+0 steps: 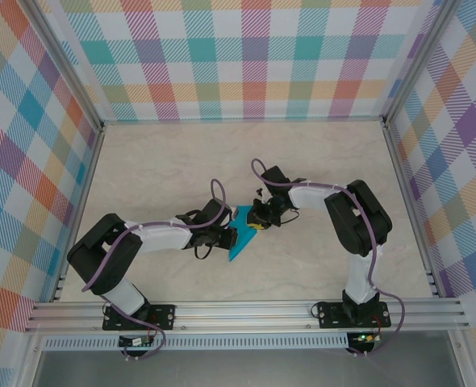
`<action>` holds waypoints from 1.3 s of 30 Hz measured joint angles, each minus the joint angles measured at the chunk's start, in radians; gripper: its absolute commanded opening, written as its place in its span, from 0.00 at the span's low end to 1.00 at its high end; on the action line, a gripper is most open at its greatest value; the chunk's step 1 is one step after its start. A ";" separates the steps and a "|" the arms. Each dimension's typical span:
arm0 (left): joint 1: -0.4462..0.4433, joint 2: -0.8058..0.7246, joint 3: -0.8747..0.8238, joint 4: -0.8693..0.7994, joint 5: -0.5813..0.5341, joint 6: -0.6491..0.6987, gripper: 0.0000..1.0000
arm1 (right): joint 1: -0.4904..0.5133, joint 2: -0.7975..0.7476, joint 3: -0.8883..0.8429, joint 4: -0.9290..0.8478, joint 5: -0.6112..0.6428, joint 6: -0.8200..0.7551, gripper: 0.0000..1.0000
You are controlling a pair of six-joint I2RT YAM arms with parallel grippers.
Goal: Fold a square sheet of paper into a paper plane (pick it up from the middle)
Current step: Third fold the triangle at the center of the table.
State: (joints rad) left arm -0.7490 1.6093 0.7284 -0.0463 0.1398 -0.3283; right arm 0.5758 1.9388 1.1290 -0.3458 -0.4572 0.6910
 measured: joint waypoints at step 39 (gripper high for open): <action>0.004 0.000 -0.013 0.030 0.021 -0.020 0.09 | 0.380 -0.356 -0.545 0.652 0.170 0.404 0.00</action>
State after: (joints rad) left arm -0.7452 1.6089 0.7155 -0.0162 0.1612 -0.3485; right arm 0.9558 1.5829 0.5838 0.3058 -0.2874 1.0946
